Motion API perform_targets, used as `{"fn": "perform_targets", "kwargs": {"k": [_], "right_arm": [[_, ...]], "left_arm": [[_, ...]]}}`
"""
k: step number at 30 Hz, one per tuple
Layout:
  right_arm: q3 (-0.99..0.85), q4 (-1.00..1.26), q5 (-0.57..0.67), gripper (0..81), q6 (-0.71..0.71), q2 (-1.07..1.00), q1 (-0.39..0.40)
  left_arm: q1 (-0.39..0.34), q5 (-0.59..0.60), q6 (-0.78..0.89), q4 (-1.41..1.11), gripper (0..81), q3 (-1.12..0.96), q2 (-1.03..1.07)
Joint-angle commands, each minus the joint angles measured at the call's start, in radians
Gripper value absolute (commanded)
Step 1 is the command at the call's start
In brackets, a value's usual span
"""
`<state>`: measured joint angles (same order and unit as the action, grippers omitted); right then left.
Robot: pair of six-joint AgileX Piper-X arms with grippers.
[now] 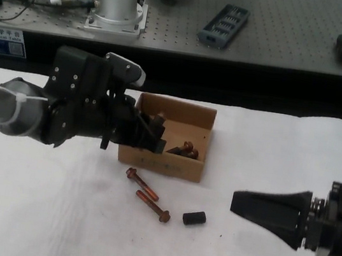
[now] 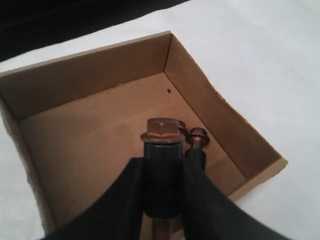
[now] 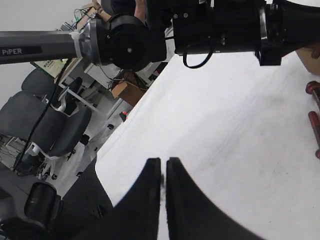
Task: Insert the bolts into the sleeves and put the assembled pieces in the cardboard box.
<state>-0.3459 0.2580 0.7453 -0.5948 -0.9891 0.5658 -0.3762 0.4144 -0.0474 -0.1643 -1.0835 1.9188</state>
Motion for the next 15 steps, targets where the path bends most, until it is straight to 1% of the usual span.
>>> {"fn": "perform_targets", "kwargs": {"k": [1, 9, 15], "right_arm": [[-0.073, -0.086, 0.017, 4.3, 0.035, 0.013, -0.017], [-0.103, -0.16, 0.007, 4.3, 0.09, 0.011, -0.017], [-0.103, -0.234, -0.007, 4.3, 0.142, 0.011, -0.017]], "left_arm": [[0.0, 0.003, -0.043, 0.016, 4.4, -0.064, 0.021], [0.0, 0.003, -0.042, 0.036, 4.4, -0.138, 0.041], [0.0, 0.003, -0.042, 0.039, 4.4, -0.147, 0.043]]}}
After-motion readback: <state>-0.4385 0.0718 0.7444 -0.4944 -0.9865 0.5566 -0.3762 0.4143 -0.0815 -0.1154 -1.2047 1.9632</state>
